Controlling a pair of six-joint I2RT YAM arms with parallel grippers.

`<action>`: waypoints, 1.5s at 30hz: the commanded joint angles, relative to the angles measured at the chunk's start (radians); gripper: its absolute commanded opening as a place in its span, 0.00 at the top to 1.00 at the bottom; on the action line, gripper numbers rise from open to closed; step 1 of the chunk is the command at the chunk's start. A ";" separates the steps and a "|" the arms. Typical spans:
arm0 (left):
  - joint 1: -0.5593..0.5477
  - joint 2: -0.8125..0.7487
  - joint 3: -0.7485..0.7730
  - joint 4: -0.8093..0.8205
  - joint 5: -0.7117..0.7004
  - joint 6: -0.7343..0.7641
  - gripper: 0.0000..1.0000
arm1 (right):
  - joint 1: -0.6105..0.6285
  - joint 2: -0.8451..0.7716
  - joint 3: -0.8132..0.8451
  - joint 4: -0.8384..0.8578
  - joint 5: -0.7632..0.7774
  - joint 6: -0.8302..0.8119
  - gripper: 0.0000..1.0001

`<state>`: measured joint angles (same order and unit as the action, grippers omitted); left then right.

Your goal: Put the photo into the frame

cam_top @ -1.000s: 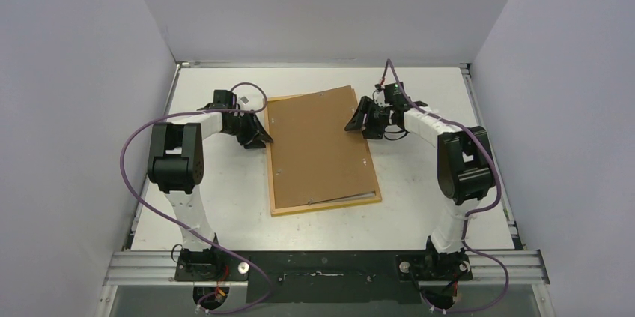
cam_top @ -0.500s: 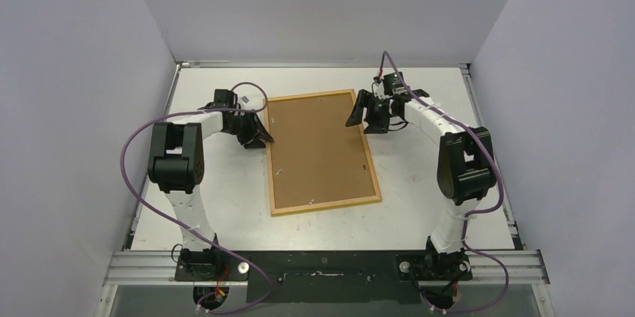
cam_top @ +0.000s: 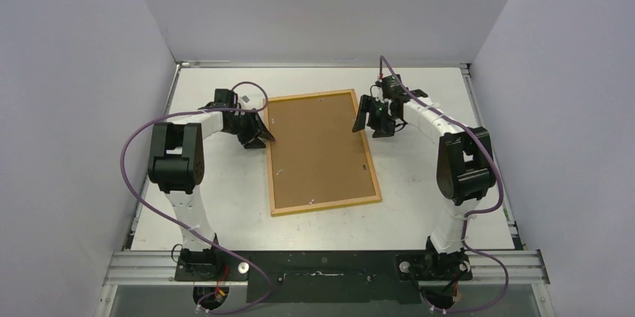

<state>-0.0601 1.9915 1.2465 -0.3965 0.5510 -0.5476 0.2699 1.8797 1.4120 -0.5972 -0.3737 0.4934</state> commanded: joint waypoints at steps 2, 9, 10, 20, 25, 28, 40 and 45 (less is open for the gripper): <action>-0.014 -0.025 -0.023 -0.013 -0.065 0.005 0.52 | 0.006 -0.043 -0.022 -0.023 0.141 -0.045 0.29; -0.028 -0.089 -0.077 -0.010 -0.062 0.011 0.49 | 0.033 -0.072 -0.097 -0.019 0.142 -0.039 0.28; -0.031 -0.097 -0.084 -0.019 -0.070 0.018 0.49 | 0.037 -0.075 -0.106 -0.020 0.141 -0.039 0.28; -0.050 -0.193 -0.179 -0.027 -0.099 0.037 0.48 | 0.118 -0.111 -0.195 -0.025 0.115 -0.033 0.28; -0.054 -0.198 -0.202 -0.006 -0.086 0.032 0.49 | 0.175 -0.169 -0.256 -0.012 0.118 0.004 0.30; -0.055 -0.180 -0.186 -0.003 -0.081 0.034 0.49 | 0.216 -0.202 -0.279 -0.011 0.142 0.020 0.32; -0.060 -0.205 -0.171 -0.105 -0.215 0.091 0.45 | 0.276 -0.305 -0.368 -0.058 0.428 0.093 0.30; -0.061 -0.218 -0.185 -0.118 -0.218 0.109 0.43 | 0.295 -0.317 -0.392 -0.048 0.413 0.079 0.31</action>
<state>-0.1211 1.7996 1.0710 -0.4667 0.4023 -0.4862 0.5461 1.6089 1.0386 -0.6521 -0.0036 0.5659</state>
